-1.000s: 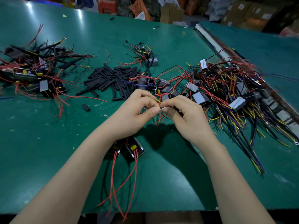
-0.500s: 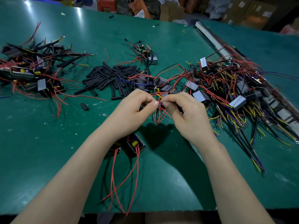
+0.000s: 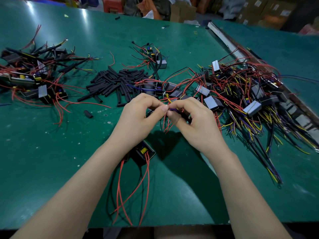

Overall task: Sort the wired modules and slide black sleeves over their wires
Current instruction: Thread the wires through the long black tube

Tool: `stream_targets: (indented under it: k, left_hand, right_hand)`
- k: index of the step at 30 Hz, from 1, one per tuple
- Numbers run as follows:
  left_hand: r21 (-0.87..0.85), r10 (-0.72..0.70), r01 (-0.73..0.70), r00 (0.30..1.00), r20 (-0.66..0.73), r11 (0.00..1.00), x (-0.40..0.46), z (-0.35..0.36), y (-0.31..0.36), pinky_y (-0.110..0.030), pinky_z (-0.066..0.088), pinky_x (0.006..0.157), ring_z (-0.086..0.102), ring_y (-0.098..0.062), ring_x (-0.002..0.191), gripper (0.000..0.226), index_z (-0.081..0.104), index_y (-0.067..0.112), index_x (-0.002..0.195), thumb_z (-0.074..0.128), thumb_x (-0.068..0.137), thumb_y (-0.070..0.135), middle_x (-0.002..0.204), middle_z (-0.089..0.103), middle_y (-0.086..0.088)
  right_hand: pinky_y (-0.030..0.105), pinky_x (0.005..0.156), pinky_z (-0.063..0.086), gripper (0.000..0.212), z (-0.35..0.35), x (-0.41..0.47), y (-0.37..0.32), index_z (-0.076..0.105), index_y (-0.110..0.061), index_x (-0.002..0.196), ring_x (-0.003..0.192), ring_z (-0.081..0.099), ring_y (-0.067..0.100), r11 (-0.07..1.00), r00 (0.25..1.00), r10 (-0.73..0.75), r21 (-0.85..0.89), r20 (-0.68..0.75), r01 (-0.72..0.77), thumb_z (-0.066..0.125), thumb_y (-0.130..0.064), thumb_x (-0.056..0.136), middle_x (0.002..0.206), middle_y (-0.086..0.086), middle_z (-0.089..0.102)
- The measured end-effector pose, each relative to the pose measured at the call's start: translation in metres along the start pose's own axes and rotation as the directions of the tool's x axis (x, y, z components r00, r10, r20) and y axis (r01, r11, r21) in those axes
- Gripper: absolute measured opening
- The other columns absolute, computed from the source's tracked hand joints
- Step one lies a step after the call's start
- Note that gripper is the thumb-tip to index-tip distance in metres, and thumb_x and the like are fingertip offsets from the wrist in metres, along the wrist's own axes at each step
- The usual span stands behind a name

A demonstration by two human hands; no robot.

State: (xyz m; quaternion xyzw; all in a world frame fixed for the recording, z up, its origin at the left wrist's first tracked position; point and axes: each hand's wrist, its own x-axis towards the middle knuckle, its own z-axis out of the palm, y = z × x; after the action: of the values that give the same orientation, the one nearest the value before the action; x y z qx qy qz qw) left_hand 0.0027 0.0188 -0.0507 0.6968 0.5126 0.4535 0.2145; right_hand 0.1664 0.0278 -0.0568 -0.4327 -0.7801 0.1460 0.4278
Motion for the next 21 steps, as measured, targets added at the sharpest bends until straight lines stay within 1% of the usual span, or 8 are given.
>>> stream_targets:
  k: [1, 3, 5, 7, 9, 15, 18, 21]
  left_hand:
    - [-0.035, -0.016, 0.016, 1.0, 0.005, 0.999, 0.0002, -0.0009, 0.0007, -0.006, 0.036, 0.078, 0.055, 0.003, 0.083, 0.023, 0.059, 0.039, 0.075, 0.064, 0.088, 0.021, 0.087, 0.058, 0.012]
    - [-0.101, -0.048, 0.049, 0.999, 0.014, 0.994, 0.001, -0.0029, 0.0014, -0.004, 0.036, 0.076, 0.056, 0.006, 0.082, 0.022, 0.061, 0.039, 0.076, 0.066, 0.087, 0.021, 0.087, 0.061, 0.011]
    - [-0.163, -0.076, 0.078, 0.997, 0.019, 0.984, 0.0016, -0.0049, 0.0011, -0.006, 0.039, 0.077, 0.057, 0.005, 0.081, 0.018, 0.064, 0.035, 0.076, 0.067, 0.086, 0.021, 0.087, 0.063, 0.009]
    - [-0.212, -0.097, 0.101, 0.995, 0.029, 0.972, 0.0012, -0.0061, 0.0004, -0.008, 0.042, 0.078, 0.06, 0.002, 0.081, 0.013, 0.067, 0.031, 0.078, 0.068, 0.086, 0.021, 0.087, 0.065, 0.006]
    - [-0.227, -0.109, 0.115, 0.993, 0.036, 0.967, 0.0008, -0.0064, 0.0001, -0.008, 0.042, 0.077, 0.06, 0.0, 0.082, 0.012, 0.068, 0.031, 0.078, 0.068, 0.085, 0.022, 0.087, 0.066, 0.003]
    - [-0.231, -0.149, 0.155, 0.988, 0.044, 0.961, 0.0003, -0.006, 0.0, -0.009, 0.044, 0.076, 0.061, -0.003, 0.081, 0.007, 0.07, 0.026, 0.082, 0.067, 0.086, 0.02, 0.088, 0.066, 0.001]
    - [-0.24, -0.167, 0.174, 0.985, 0.048, 0.955, 0.0006, -0.0064, 0.0006, -0.009, 0.043, 0.075, 0.06, -0.002, 0.08, 0.011, 0.069, 0.027, 0.079, 0.067, 0.087, 0.02, 0.087, 0.066, 0.003]
    - [-0.267, -0.191, 0.2, 0.98, 0.06, 0.943, 0.0004, -0.0061, 0.0011, -0.012, 0.045, 0.077, 0.061, -0.003, 0.078, 0.012, 0.071, 0.023, 0.075, 0.067, 0.086, 0.022, 0.085, 0.067, 0.0]
  right_hand:
    - [0.005, 0.067, 0.034, 0.01, -0.0001, -0.0003, -0.0007, 0.069, -0.012, 0.097, 0.076, 0.049, -0.008, 1.0, 1.0, 0.002, 0.011, -0.003, -0.002, 0.068, -0.01, 0.087, 0.086, -0.007, 0.056]
    - [0.004, 0.066, 0.034, 0.01, 0.0003, -0.0009, -0.0024, 0.07, -0.012, 0.096, 0.076, 0.049, -0.008, 1.0, 1.0, -0.011, 0.021, -0.018, 0.012, 0.069, -0.01, 0.086, 0.085, -0.008, 0.056]
    - [0.005, 0.066, 0.034, 0.01, 0.0009, -0.0012, -0.0033, 0.07, -0.012, 0.096, 0.075, 0.05, -0.007, 0.999, 0.999, -0.024, 0.027, -0.03, 0.025, 0.069, -0.011, 0.085, 0.085, -0.011, 0.055]
    - [0.006, 0.068, 0.035, 0.01, 0.0015, -0.0011, -0.0034, 0.07, -0.011, 0.095, 0.076, 0.05, -0.007, 0.999, 0.998, -0.04, 0.018, -0.041, 0.041, 0.069, -0.011, 0.086, 0.086, -0.009, 0.056]
    - [0.007, 0.07, 0.036, 0.009, 0.0016, -0.0006, -0.0027, 0.071, -0.009, 0.095, 0.077, 0.05, -0.006, 0.998, 0.997, -0.063, 0.003, -0.048, 0.063, 0.068, -0.009, 0.086, 0.086, -0.008, 0.057]
    - [0.017, 0.075, 0.042, 0.011, 0.002, 0.0004, -0.0004, 0.072, -0.008, 0.097, 0.081, 0.055, 0.007, 0.995, 0.994, -0.099, -0.037, -0.055, 0.097, 0.065, -0.007, 0.089, 0.088, -0.006, 0.06]
    - [0.017, 0.076, 0.043, 0.012, 0.0025, 0.0004, -0.0005, 0.072, -0.009, 0.099, 0.082, 0.055, 0.006, 0.993, 0.993, -0.109, -0.044, -0.049, 0.106, 0.066, -0.011, 0.088, 0.089, -0.007, 0.059]
    - [0.016, 0.074, 0.041, 0.015, 0.0033, -0.0004, -0.0012, 0.07, -0.01, 0.098, 0.081, 0.05, 0.002, 0.993, 0.995, -0.094, -0.07, -0.046, 0.09, 0.068, -0.018, 0.086, 0.089, -0.01, 0.055]
